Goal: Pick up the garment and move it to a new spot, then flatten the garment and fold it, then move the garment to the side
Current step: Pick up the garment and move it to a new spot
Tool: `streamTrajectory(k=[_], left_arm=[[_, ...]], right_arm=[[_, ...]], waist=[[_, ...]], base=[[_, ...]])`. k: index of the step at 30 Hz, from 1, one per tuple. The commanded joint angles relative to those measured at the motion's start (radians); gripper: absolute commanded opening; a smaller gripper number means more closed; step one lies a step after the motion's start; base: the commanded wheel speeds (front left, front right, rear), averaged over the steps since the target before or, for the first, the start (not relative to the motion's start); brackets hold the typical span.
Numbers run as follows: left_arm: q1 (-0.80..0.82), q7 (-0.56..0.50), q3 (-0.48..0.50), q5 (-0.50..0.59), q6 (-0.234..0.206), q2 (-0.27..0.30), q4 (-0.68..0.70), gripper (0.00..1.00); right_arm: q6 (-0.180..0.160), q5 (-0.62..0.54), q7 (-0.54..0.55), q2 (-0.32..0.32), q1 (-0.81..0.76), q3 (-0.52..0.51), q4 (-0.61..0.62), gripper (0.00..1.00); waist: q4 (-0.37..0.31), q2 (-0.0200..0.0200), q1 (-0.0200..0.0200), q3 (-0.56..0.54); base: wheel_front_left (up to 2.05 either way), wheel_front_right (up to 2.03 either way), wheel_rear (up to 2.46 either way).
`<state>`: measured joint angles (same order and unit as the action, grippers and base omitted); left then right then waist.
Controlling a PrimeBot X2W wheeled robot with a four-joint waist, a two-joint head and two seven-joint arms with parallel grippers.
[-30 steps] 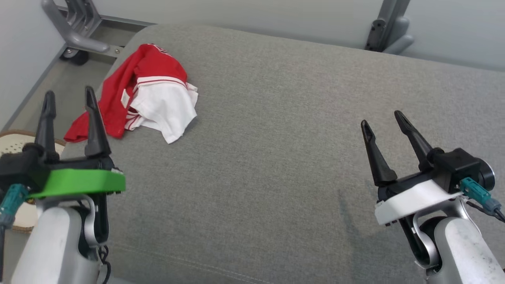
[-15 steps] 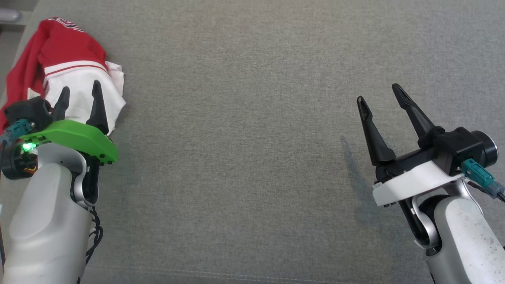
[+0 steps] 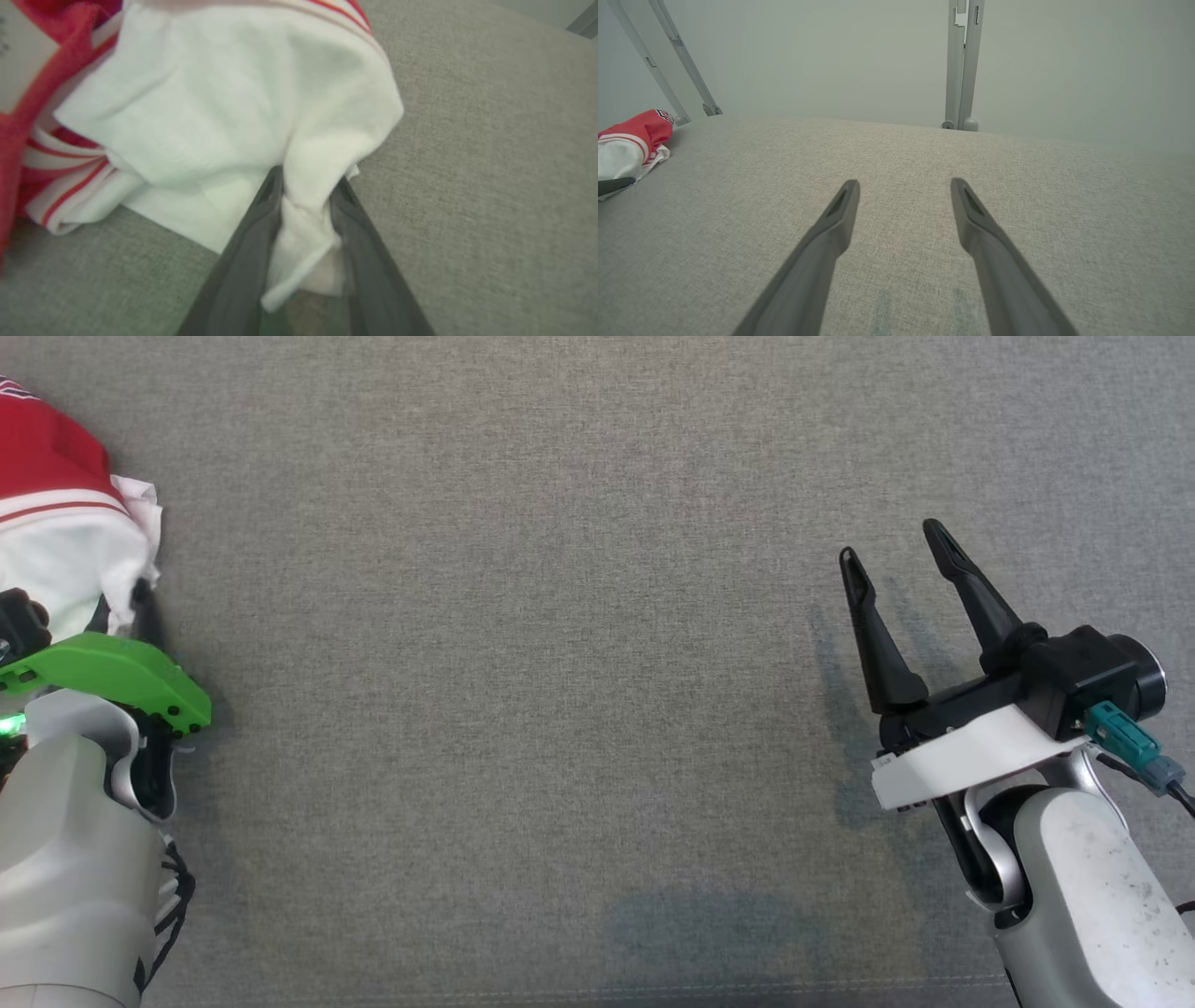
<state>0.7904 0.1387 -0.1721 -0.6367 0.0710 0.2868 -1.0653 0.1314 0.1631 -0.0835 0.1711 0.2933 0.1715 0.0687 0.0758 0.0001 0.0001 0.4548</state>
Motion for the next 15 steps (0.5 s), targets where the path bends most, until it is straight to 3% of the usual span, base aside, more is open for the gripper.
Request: streamTrajectory(k=[1,9,15], left_arm=[[-0.01,0.008,-0.009,-0.003,0.011,-0.008,-0.039,0.0],[-0.029,0.121,-0.02,0.058,0.002,0.043,0.015,0.0],[-0.148,0.127,0.016,0.128,-0.072,0.078,0.278,0.0]], right_arm=[[-0.001,-0.003,-0.012,-0.006,0.011,-0.002,-0.007,1.0],[-0.001,0.001,-0.046,-0.03,-0.027,-0.02,-0.046,1.0],[-0.001,0.009,-0.07,-0.051,-0.062,-0.032,-0.077,1.0]], waist=[[-0.011,-0.0001,-0.0001,-0.003],[-0.022,-0.0001,-0.0001,-0.087],[-0.035,-0.0001,-0.0001,-0.173]], base=[[0.0,0.0,0.0],[0.0,0.0,0.0],[0.0,0.0,0.0]])
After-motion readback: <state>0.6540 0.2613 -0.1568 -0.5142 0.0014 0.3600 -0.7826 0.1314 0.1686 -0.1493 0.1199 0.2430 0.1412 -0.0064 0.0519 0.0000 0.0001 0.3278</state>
